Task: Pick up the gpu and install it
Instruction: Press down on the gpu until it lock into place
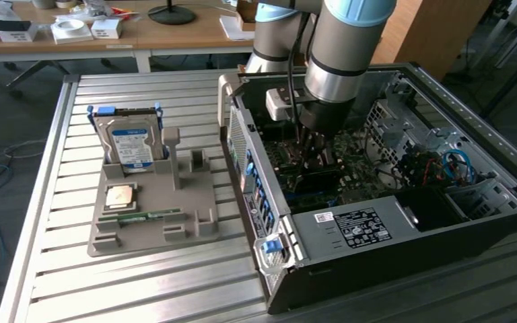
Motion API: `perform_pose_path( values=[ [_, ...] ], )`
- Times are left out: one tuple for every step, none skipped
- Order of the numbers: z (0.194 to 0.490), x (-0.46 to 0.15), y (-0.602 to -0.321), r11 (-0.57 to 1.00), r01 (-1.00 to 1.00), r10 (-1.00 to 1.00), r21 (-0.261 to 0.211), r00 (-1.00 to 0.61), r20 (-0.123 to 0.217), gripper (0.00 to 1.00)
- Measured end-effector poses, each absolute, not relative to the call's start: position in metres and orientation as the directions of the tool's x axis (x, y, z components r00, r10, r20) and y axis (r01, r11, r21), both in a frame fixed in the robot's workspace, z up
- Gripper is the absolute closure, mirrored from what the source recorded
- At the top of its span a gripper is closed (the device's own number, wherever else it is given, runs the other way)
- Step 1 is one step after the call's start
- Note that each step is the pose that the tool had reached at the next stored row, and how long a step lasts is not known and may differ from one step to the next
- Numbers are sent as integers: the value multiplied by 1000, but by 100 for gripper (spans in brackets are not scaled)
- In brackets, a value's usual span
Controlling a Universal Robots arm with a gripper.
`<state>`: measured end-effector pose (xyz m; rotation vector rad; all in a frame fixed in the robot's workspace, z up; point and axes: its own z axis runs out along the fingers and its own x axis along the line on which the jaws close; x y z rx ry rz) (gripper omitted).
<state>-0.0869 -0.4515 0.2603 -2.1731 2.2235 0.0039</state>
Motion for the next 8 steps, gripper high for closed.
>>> perform_pose_path(
  values=[
    [260, -87, -452, 23, -1000, -999, -21, -23, -25, 89],
    [260, -87, -452, 23, -1000, -999, -21, -23, -25, 89],
    [260, -87, -452, 23, -1000, -999, -21, -23, -25, 89],
    [260, -87, -452, 23, -1000, -999, -21, -23, -25, 89],
    [260, -87, -451, 23, -1000, -999, -21, -23, -26, 89],
    [260, -87, -451, 23, -1000, -999, -21, -23, -26, 89],
    [260, -87, -451, 23, -1000, -999, -21, -23, -26, 89],
    [260, -87, -451, 23, -1000, -999, -21, -23, -26, 89]
  ],
)
